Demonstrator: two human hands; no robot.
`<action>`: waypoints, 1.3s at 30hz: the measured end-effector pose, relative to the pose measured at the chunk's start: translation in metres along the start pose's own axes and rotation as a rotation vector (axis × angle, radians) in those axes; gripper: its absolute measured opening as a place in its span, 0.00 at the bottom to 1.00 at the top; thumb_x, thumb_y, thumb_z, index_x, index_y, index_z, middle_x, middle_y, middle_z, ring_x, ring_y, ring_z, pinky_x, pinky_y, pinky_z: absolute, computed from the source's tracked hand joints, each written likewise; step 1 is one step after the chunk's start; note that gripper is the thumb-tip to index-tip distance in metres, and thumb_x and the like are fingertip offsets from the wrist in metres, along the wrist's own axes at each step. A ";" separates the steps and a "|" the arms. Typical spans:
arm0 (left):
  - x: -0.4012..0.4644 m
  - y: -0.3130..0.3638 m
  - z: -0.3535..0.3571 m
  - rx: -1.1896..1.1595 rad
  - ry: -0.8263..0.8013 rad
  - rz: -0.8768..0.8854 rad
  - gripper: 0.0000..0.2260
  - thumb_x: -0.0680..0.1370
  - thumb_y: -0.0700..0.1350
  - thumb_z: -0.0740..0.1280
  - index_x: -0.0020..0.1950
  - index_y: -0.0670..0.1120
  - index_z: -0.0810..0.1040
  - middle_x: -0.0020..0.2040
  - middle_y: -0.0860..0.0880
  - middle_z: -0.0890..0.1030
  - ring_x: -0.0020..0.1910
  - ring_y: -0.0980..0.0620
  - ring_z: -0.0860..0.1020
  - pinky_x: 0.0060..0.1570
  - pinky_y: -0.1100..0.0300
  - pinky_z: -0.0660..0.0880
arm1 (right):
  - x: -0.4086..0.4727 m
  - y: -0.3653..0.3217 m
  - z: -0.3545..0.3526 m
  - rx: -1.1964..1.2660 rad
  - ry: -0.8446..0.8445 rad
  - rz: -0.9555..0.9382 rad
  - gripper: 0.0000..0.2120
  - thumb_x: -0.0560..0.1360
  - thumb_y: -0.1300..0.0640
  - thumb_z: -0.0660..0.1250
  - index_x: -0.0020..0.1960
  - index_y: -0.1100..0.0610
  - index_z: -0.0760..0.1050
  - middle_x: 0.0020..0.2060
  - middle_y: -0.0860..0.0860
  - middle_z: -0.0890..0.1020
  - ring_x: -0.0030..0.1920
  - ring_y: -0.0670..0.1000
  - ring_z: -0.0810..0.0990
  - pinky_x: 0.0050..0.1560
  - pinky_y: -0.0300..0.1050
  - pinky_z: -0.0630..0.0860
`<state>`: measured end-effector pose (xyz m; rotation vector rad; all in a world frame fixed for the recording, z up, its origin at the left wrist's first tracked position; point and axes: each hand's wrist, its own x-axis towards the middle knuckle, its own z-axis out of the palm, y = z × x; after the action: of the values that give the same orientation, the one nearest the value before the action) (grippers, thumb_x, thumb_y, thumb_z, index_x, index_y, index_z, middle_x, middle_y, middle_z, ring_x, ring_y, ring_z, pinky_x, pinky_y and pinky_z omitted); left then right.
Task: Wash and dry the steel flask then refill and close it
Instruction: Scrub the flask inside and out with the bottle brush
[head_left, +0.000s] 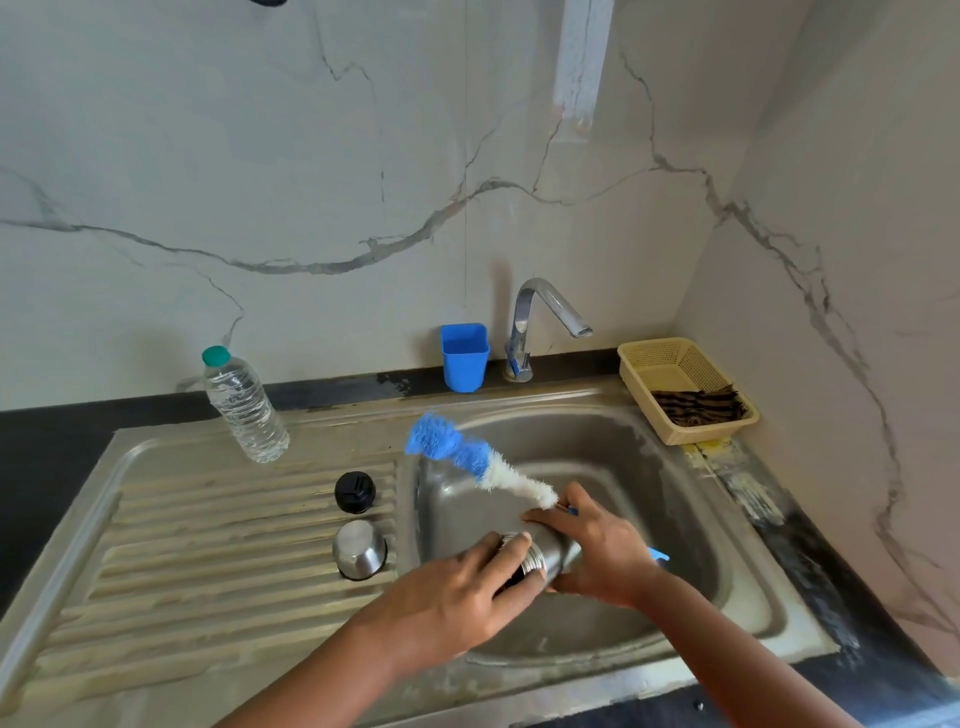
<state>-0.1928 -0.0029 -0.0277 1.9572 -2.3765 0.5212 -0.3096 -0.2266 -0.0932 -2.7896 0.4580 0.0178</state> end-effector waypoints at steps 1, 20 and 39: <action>0.000 -0.004 0.003 -0.070 -0.002 -0.019 0.28 0.65 0.32 0.66 0.63 0.50 0.76 0.62 0.45 0.78 0.53 0.50 0.79 0.28 0.66 0.75 | -0.002 -0.002 0.003 0.006 0.023 0.004 0.39 0.59 0.36 0.74 0.69 0.33 0.65 0.57 0.41 0.66 0.53 0.44 0.75 0.47 0.44 0.76; 0.015 0.003 0.021 -2.006 0.418 -1.574 0.21 0.69 0.46 0.76 0.56 0.35 0.77 0.48 0.33 0.84 0.42 0.42 0.85 0.39 0.58 0.82 | 0.011 -0.017 -0.017 -0.218 0.526 -0.083 0.34 0.55 0.51 0.84 0.58 0.52 0.78 0.50 0.51 0.72 0.43 0.54 0.79 0.26 0.46 0.76; -0.019 -0.042 0.051 -1.760 0.734 -1.534 0.11 0.77 0.41 0.70 0.56 0.37 0.77 0.57 0.36 0.82 0.48 0.42 0.85 0.59 0.46 0.78 | -0.048 -0.008 0.002 0.141 0.517 0.053 0.21 0.80 0.47 0.56 0.72 0.34 0.64 0.43 0.38 0.72 0.43 0.43 0.77 0.33 0.41 0.76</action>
<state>-0.1390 -0.0050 -0.0697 1.3342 0.0003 -0.6287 -0.3523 -0.2038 -0.0897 -2.6198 0.6224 -0.7073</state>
